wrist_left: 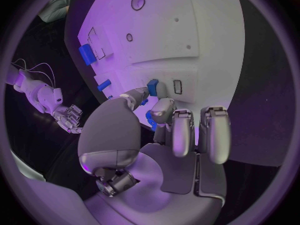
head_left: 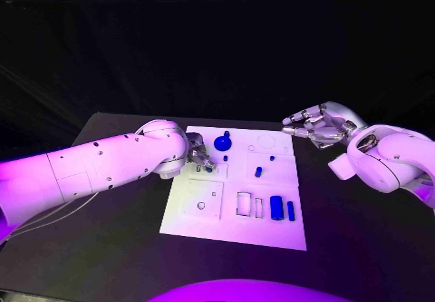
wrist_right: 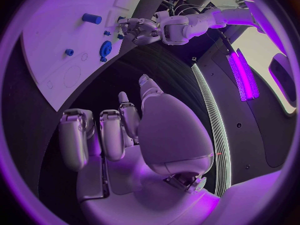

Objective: Assemble the parts on the task board

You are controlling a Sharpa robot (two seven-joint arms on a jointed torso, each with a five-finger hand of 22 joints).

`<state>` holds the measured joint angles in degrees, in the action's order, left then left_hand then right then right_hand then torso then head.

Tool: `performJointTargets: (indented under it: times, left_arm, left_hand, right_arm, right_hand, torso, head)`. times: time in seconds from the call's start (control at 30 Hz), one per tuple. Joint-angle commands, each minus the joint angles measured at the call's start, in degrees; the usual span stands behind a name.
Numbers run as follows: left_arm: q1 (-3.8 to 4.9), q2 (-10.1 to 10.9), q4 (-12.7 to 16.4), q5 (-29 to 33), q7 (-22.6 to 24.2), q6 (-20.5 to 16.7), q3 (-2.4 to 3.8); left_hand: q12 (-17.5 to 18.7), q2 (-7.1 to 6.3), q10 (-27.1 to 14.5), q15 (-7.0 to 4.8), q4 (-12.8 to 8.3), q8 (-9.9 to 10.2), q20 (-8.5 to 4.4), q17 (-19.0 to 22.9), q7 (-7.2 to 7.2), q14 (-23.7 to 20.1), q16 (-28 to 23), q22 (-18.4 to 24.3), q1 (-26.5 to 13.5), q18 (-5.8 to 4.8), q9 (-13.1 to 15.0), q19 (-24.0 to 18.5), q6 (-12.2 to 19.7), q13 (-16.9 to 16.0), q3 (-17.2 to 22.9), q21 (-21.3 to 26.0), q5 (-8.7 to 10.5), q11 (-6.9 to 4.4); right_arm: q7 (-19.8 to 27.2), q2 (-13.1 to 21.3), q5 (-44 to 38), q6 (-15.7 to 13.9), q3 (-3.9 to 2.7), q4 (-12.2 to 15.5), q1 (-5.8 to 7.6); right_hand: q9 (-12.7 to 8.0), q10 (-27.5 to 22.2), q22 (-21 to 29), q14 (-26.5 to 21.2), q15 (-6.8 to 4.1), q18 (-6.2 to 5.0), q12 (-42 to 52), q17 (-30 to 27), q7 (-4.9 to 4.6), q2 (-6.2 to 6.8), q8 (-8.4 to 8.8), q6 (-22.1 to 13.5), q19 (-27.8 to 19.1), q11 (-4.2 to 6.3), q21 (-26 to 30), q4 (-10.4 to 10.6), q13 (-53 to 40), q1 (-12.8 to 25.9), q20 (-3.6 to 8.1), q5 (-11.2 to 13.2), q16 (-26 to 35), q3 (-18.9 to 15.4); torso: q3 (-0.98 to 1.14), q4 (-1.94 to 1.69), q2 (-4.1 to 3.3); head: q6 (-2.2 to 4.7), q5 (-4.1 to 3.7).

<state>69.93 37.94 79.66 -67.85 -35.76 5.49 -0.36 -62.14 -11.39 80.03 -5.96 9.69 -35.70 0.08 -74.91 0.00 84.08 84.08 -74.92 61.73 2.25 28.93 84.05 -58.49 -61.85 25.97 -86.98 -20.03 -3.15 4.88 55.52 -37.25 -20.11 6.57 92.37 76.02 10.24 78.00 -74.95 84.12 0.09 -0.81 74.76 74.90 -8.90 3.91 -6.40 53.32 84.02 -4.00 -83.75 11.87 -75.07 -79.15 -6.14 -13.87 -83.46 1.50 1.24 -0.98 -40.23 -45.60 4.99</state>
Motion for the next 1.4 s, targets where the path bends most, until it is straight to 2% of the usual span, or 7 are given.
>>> performJointTargets:
  times: [0.03, 0.63, 0.87, 0.97, 1.07, 1.2, 1.4]
  left_arm:
    - [-0.14, 0.15, 0.04, 0.05, -0.41, 0.95, -0.04]
    - [0.09, 1.91, 1.73, 1.88, 0.08, -3.86, 0.24]
    - [0.46, 2.33, 1.92, 9.12, 4.17, -10.33, 0.31]
    - [0.54, 2.36, 1.87, 10.89, 6.02, -12.16, 0.32]
    - [0.59, 2.32, 1.84, 11.77, 8.73, -14.33, 0.32]
    - [0.61, 2.08, 1.90, 8.86, 13.11, -16.63, 0.30]
    - [0.44, 0.88, 1.44, 0.72, 21.00, -19.96, 0.22]
  left_hand:
    - [-0.34, 0.35, -0.39, -0.42, 1.92, 0.41, -0.16, -7.83, 0.59, 3.89, -0.27, -9.66, -0.11, -1.05, -0.28, 3.56, -0.19, 0.07, -3.44, -0.25, 0.12, -0.16]
    - [0.42, 1.83, -1.20, -0.19, 6.65, 0.76, -0.31, -7.84, 0.91, 3.89, -0.36, -8.94, 0.69, -0.87, -0.56, 3.24, 0.06, 1.08, -11.93, 0.21, 0.09, 0.16]
    - [6.43, 2.30, -5.09, 0.50, 7.04, 1.59, 0.09, -7.75, 1.88, 3.84, -0.49, -5.67, -0.97, -0.16, -0.99, 1.74, 2.10, 7.03, -17.78, 2.13, -0.08, 1.07]
    - [12.92, 2.88, -9.21, 1.10, 6.97, 2.62, 0.56, -7.61, 2.75, 3.78, -0.64, -3.28, -0.17, 0.34, -1.64, 0.63, 3.97, 13.32, -20.39, 3.62, -0.18, 1.88]
    - [18.05, 3.08, -13.84, 2.26, 6.88, 4.28, 1.44, -5.98, 4.24, 3.04, -2.21, 0.96, 3.33, 1.22, -2.81, -1.39, 6.91, 18.32, -22.26, 6.34, -0.20, 3.19]
    - [20.12, 3.85, -18.11, 3.64, 5.52, 6.09, 2.57, -5.74, 6.06, 2.73, -2.33, 5.97, 11.65, 2.26, -4.50, -3.95, 9.68, 20.39, -21.21, 9.84, -0.24, 4.63]
    - [26.29, 3.39, -24.35, 5.24, 2.79, 8.79, 4.19, 6.55, 7.95, -4.10, -13.89, 20.30, 21.47, 5.04, -7.48, -12.06, 10.89, 25.99, -16.34, 20.48, -0.56, 6.63]
  right_arm:
    - [0.39, 0.06, 0.02, 0.60, -0.01, -0.01, -0.04]
    - [0.24, 0.14, 0.02, 0.75, 0.01, -0.25, -0.18]
    - [0.25, 0.08, 0.02, 0.69, 0.01, -0.62, -0.24]
    - [0.25, 0.05, 0.03, 0.72, 0.02, -0.69, -0.26]
    - [0.26, 0.02, 0.04, 0.75, 0.02, -0.74, -0.30]
    - [0.28, 0.04, 0.05, 0.76, 0.03, -0.74, -0.34]
    - [0.37, 0.04, 0.05, 0.69, 0.03, -0.73, -0.41]
  right_hand:
    - [-0.08, -0.09, -10.28, 3.29, -0.45, -0.91, -0.21, 5.37, -0.09, -0.15, 0.30, -0.11, 2.37, -0.05, 0.21, 0.06, -1.34, 0.48, 0.46, -0.30, 0.32, -0.34]
    - [-0.09, -0.13, -10.20, 3.29, -0.44, -0.93, -0.27, 5.33, -0.09, -0.23, 0.34, -0.15, 2.32, -0.06, 0.33, 0.18, -1.28, 0.80, 0.46, -0.33, 0.38, -0.49]
    - [-0.10, -0.12, -10.19, 3.28, -0.44, -0.93, -0.25, 5.27, -0.10, -0.26, 0.35, -0.17, 2.32, -0.06, 0.34, 0.23, -1.29, 0.93, 0.46, -0.35, 0.44, -0.55]
    - [-0.10, -0.08, -10.20, 3.29, -0.44, -0.93, -0.21, 5.30, -0.09, -0.32, 0.36, -0.18, 2.34, -0.06, 0.33, 0.29, -1.32, 1.07, 0.46, -0.38, 0.43, -0.61]
    - [-0.10, -0.08, -10.20, 3.29, -0.44, -0.93, -0.21, 5.30, -0.09, -0.32, 0.36, -0.18, 2.34, -0.06, 0.33, 0.29, -1.32, 1.07, 0.46, -0.38, 0.43, -0.61]
    - [-0.10, -0.04, -10.23, 3.31, -0.44, -0.92, -0.16, 5.37, -0.09, -0.35, 0.36, -0.17, 2.36, -0.06, 0.29, 0.31, -1.37, 1.11, 0.46, -0.40, 0.39, -0.62]
    - [-0.10, -0.07, -10.22, 3.30, -0.45, -0.92, -0.21, 5.33, -0.09, -0.36, 0.36, -0.17, 2.35, -0.06, 0.32, 0.31, -1.32, 1.11, 0.46, -0.41, 0.42, -0.62]
  torso:
    - [0.00, 0.00, 0.00]
    - [0.04, 0.07, 0.03]
    - [0.00, 0.02, 0.04]
    - [0.02, 0.02, -0.01]
    - [0.00, -0.01, -0.03]
    - [0.02, 0.00, -0.08]
    - [-0.03, 0.04, -0.09]
  head:
    - [0.15, 0.06]
    - [0.73, 0.01]
    - [1.04, -0.28]
    - [1.17, -0.29]
    - [1.37, -0.38]
    - [1.55, -0.49]
    - [1.68, -0.63]
